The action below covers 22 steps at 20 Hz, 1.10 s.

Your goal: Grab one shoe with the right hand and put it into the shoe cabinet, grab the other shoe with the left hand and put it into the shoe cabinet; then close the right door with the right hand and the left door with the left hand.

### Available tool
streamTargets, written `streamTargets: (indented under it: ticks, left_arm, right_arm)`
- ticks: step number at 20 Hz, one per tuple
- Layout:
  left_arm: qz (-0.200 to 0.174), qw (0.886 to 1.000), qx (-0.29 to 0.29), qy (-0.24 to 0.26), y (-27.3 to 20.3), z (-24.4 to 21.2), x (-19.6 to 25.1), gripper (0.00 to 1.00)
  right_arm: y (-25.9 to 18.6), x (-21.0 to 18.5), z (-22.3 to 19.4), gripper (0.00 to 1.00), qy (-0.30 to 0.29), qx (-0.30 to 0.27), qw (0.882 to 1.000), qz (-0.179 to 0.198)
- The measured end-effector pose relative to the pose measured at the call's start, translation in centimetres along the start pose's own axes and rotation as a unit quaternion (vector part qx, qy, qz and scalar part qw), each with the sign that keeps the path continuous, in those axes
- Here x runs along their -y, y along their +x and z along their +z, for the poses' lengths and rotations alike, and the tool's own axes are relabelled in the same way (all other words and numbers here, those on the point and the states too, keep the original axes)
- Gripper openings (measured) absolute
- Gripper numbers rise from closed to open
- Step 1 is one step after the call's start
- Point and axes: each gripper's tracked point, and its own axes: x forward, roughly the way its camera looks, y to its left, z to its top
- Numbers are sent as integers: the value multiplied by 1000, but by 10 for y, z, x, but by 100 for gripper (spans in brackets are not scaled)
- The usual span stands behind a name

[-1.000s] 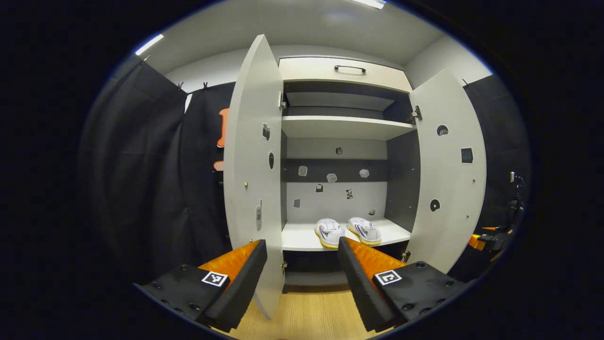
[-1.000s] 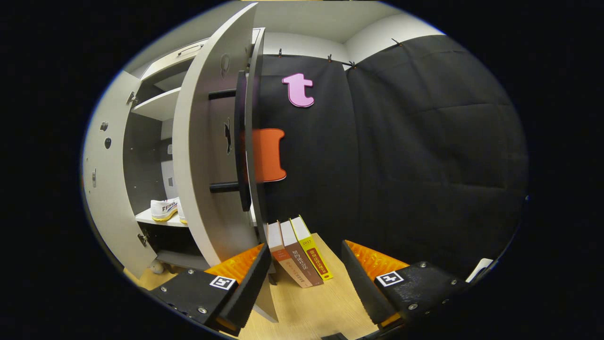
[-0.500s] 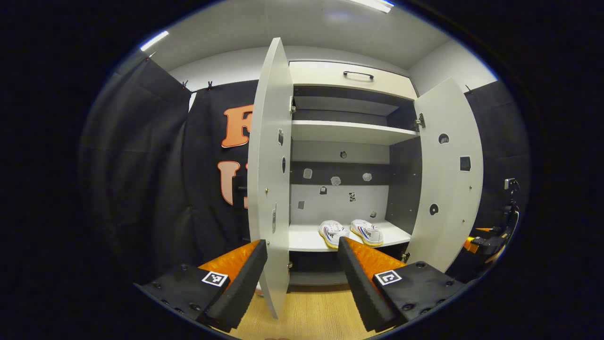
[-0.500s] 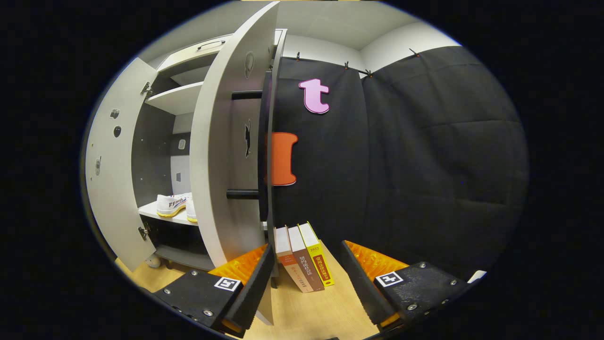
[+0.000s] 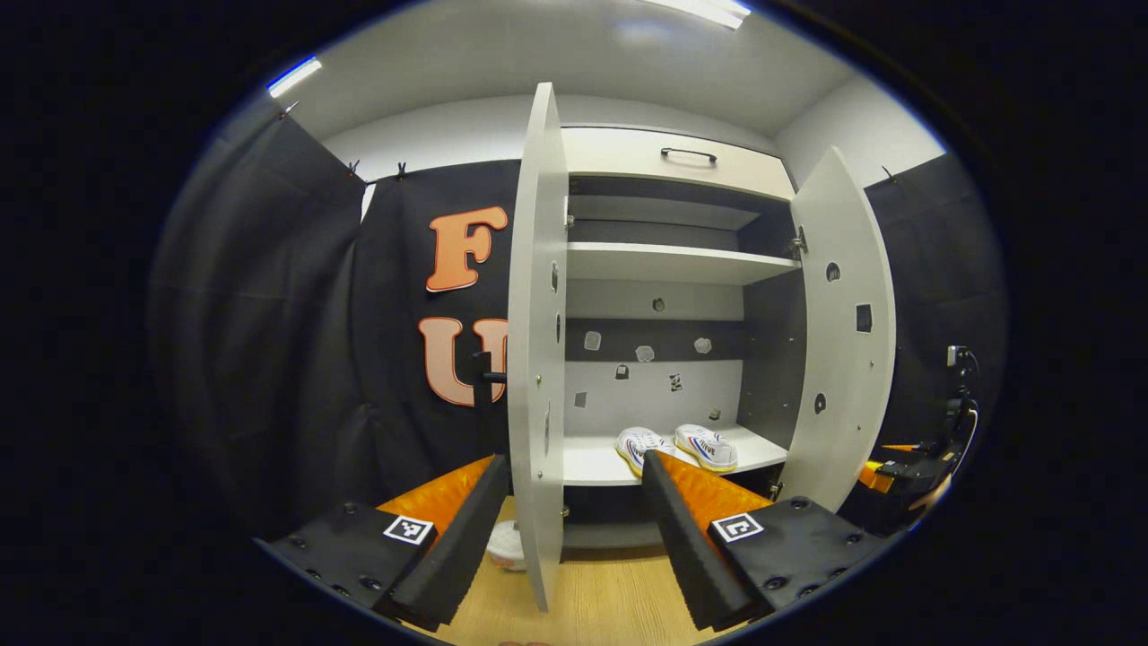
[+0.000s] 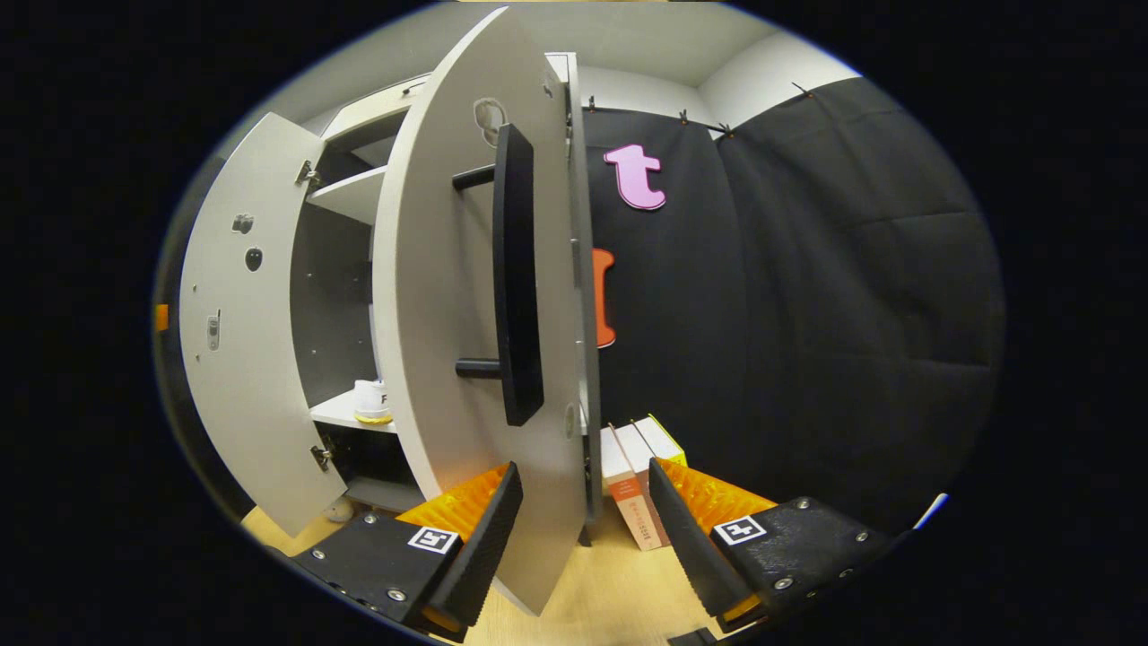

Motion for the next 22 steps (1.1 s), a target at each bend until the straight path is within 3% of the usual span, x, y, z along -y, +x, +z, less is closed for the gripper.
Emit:
streamTargets:
  ticks: [11,22]
  left_arm:
    - [8,1000,4,7,0,-4,-38,97]
    - [39,999,4,-1,-2,-12,-95,96]
  right_arm:
    - [39,-78,0,89,33,-3,998,59]
    - [68,-139,12,90,18,5,997,75]
